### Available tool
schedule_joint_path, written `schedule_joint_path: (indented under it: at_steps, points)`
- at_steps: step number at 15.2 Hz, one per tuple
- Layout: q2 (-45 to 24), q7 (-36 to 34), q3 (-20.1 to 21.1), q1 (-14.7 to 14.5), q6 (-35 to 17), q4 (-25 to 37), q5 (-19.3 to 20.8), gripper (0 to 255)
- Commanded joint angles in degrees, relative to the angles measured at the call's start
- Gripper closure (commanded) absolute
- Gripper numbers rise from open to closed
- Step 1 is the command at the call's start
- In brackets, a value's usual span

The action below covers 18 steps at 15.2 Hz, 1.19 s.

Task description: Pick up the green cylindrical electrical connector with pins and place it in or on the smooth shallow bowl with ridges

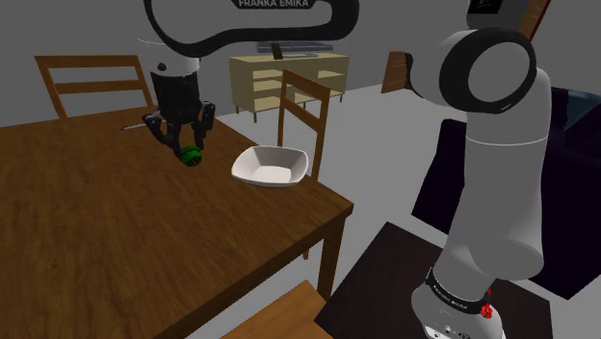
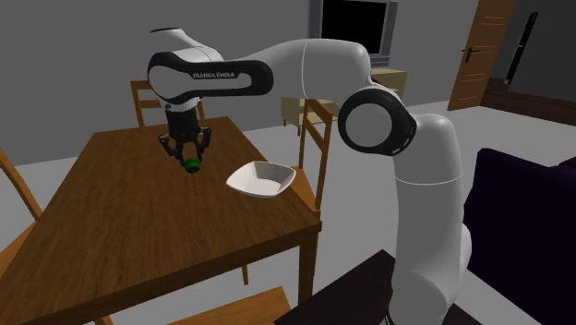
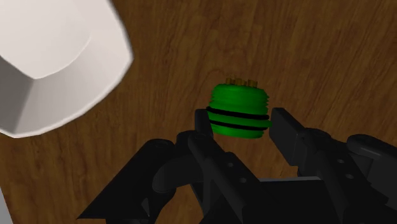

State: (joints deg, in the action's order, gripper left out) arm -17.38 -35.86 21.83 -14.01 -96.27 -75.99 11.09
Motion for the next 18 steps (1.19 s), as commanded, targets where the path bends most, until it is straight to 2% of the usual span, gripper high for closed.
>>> schedule_joint_path:
  at_steps: [1, 9, 17, 18]
  points:
    - [-0.6, 0.1, 0.0, -0.2, 1.2, 1.8, 0.2, 255]
    - [14.3, 10.4, -3.2, 8.1, -3.5, -16.0, -6.2, 255]
    - [25.5, 22.6, -9.4, 13.6, -4.8, -27.4, -10.0, 255]
    - [25.6, 22.6, -9.5, 13.6, -5.5, -28.3, -10.0, 255]
